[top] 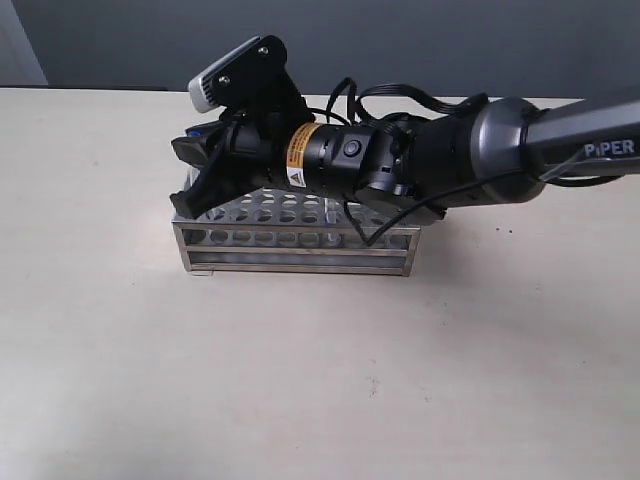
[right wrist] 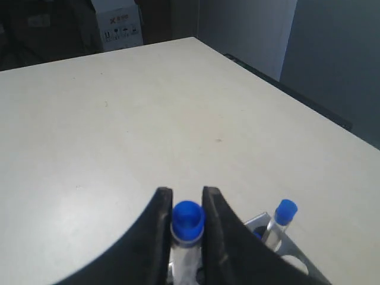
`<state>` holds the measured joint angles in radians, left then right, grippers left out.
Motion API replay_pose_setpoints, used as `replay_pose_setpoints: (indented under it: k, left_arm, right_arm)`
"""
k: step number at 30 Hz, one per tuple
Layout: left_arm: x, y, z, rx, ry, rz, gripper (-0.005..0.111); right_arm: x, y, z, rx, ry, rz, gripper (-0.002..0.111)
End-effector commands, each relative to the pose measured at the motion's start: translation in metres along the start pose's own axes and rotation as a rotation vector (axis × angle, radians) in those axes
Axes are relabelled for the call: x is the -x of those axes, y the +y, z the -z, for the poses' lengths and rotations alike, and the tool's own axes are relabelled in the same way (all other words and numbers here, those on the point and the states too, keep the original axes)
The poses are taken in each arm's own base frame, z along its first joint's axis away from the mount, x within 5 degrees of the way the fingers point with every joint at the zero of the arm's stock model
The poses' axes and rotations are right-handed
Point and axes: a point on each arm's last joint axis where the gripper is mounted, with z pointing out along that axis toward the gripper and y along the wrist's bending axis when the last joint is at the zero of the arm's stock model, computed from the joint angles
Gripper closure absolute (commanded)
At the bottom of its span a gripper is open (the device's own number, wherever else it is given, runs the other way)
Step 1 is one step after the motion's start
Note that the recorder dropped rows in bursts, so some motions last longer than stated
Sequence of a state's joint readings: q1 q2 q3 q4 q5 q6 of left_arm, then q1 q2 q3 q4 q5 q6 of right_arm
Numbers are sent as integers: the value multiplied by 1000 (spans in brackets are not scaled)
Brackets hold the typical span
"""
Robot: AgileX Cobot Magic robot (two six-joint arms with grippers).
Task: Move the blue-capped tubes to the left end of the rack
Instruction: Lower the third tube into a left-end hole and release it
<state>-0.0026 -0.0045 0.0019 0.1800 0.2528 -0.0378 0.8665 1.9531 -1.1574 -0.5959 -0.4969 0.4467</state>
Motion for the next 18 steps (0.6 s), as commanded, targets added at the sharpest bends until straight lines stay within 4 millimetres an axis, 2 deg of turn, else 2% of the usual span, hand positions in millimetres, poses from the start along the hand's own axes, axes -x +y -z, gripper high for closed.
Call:
replay_pose_setpoints:
  k: [1,10,18]
  left_arm:
    - [2,0,0,-8,-12,5,106]
    - [2,0,0,-8,-12,5,106]
    - [2,0,0,-8,-12,5,106]
  right_arm:
    - [3,-2,-10,3,-17,9,109]
    - [-2,-9,-24,-32,36,19,109]
    - [-23,-10,-34,-24,83,8,109]
